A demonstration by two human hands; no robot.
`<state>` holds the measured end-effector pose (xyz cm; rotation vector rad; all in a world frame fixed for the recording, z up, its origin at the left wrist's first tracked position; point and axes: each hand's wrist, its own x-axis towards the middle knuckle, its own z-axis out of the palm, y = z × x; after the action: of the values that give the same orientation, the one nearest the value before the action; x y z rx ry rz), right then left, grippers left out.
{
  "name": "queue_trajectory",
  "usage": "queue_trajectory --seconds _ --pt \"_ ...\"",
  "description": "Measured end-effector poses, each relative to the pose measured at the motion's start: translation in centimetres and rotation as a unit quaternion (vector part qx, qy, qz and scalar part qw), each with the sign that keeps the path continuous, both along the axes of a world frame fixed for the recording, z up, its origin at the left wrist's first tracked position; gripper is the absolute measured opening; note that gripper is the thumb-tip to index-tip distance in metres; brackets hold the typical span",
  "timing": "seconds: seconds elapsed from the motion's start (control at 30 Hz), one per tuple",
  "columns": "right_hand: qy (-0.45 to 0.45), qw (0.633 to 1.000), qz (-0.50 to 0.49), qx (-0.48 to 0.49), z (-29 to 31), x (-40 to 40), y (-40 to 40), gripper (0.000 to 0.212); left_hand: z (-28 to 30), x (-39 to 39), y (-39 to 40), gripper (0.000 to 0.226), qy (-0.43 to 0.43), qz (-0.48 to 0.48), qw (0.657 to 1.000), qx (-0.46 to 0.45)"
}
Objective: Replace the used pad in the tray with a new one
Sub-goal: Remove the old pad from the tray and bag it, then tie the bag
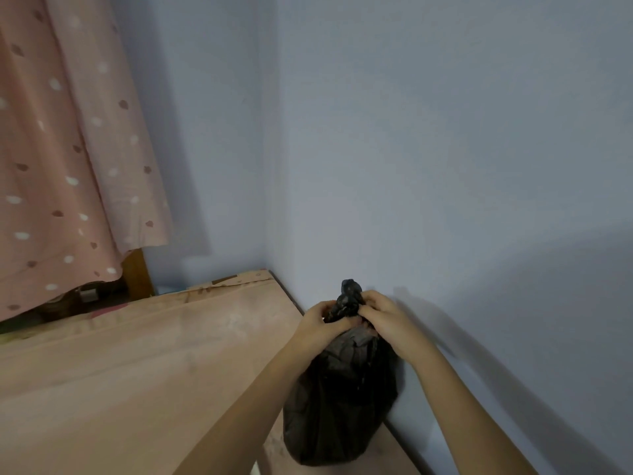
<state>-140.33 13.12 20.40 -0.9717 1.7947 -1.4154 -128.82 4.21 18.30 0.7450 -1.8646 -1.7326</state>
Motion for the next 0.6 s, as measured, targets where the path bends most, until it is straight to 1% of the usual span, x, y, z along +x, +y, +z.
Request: queue_trajectory --seconds 0.03,0.07,0.17,0.27,0.37,0.4,0.43,0.5,0.57,0.6 --pt "0.026 1.0 0.008 0.001 0.0 0.0 0.1 0.014 0.1 0.0 0.2 0.04 0.012 -0.008 1.0 0.001" --pt "0.032 0.999 0.016 -0.007 0.0 0.0 0.1 0.016 0.2 0.1 0.4 0.035 0.027 -0.011 1.0 0.01" --pt "0.008 0.999 0.025 -0.019 0.2 -0.2 0.5 0.021 0.8 0.4 1.1 0.008 0.084 0.006 0.995 0.055" --pt "0.0 1.0 0.006 -0.016 -0.4 -0.4 0.8 0.013 1.1 0.2 1.1 0.007 0.114 0.066 0.988 0.083" --pt "0.062 0.995 -0.051 -0.062 -1.7 -0.7 0.9 0.027 1.1 0.1 0.7 0.011 0.11 0.098 0.987 0.068" --pt "0.073 0.991 -0.073 -0.082 -2.0 -0.6 1.1 0.029 1.0 0.1 0.7 0.013 0.106 0.099 0.987 0.063" --pt "0.065 0.989 -0.086 -0.103 -2.3 -0.6 1.2 0.027 0.9 0.1 0.6 0.015 0.1 0.094 0.989 0.056" --pt "0.025 0.987 -0.086 -0.13 -2.6 -0.3 1.4 0.019 0.7 0.0 0.6 0.016 0.081 0.07 0.993 0.048" --pt "0.027 0.989 -0.077 -0.127 -2.8 0.0 1.3 0.012 0.6 0.0 0.9 0.013 0.066 0.041 0.996 0.054" --pt "0.035 0.988 -0.076 -0.127 -2.7 0.2 1.2 0.01 0.5 0.0 0.9 0.011 0.058 0.043 0.996 0.06"
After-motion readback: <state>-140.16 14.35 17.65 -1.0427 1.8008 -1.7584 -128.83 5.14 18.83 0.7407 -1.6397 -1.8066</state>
